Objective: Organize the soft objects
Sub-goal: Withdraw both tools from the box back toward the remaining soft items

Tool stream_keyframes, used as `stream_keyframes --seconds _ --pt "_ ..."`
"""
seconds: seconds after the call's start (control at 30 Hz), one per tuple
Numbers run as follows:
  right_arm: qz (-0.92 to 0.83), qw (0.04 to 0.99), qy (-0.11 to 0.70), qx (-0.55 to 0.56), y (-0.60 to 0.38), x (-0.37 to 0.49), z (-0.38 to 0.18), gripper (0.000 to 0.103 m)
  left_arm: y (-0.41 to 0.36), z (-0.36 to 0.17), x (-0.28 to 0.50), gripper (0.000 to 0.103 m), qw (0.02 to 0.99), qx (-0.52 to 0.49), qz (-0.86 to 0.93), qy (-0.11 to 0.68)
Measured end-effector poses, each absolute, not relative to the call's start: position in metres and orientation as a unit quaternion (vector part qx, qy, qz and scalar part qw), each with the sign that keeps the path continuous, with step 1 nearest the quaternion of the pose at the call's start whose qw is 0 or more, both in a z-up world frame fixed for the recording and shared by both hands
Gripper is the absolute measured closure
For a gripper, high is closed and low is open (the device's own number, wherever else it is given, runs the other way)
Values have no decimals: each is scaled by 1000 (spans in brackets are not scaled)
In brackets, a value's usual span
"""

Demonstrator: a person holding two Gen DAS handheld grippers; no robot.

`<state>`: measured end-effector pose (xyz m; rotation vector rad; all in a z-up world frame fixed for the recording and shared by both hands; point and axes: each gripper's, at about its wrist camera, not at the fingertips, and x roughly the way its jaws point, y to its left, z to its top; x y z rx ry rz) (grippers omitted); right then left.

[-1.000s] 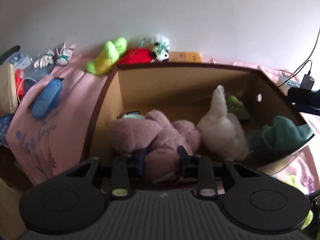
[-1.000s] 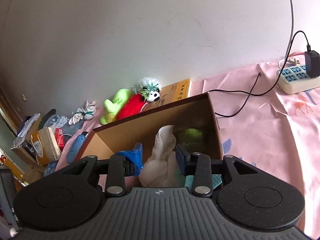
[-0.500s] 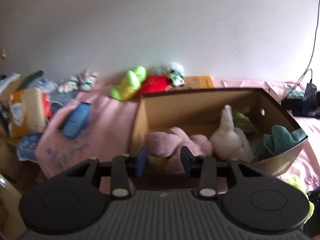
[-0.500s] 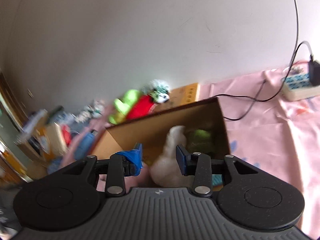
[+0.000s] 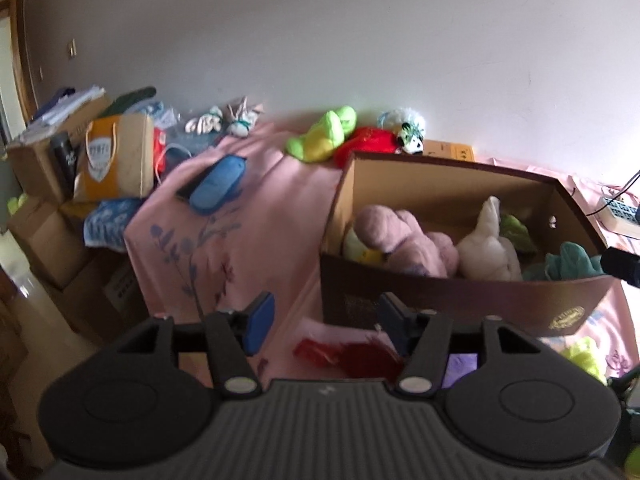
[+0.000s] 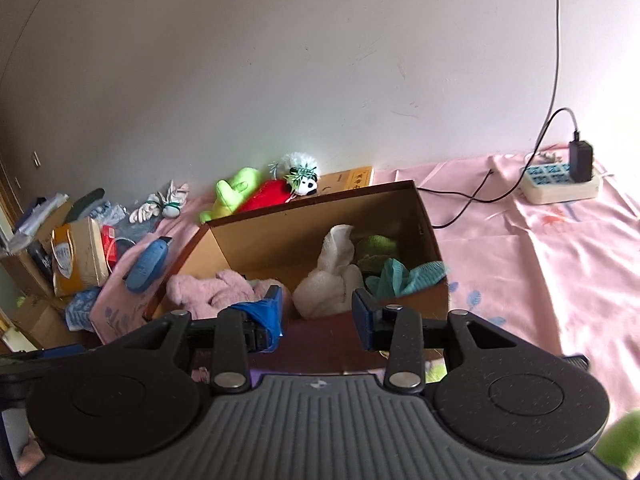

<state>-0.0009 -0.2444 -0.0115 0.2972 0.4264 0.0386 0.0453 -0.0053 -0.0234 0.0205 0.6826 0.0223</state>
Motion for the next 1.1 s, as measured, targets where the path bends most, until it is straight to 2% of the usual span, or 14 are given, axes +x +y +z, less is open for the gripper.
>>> stream_keyframes --seconds 0.37,0.63,1.1 --pt "-1 971 211 108 -233 -42 -12 80 -28 -24 12 35 937 41 19 347" --pt "6 969 220 111 -235 -59 -17 79 -29 -25 -2 26 934 53 27 352" --pt "44 958 254 123 -230 -71 -51 78 -22 -50 -8 25 924 53 21 378"
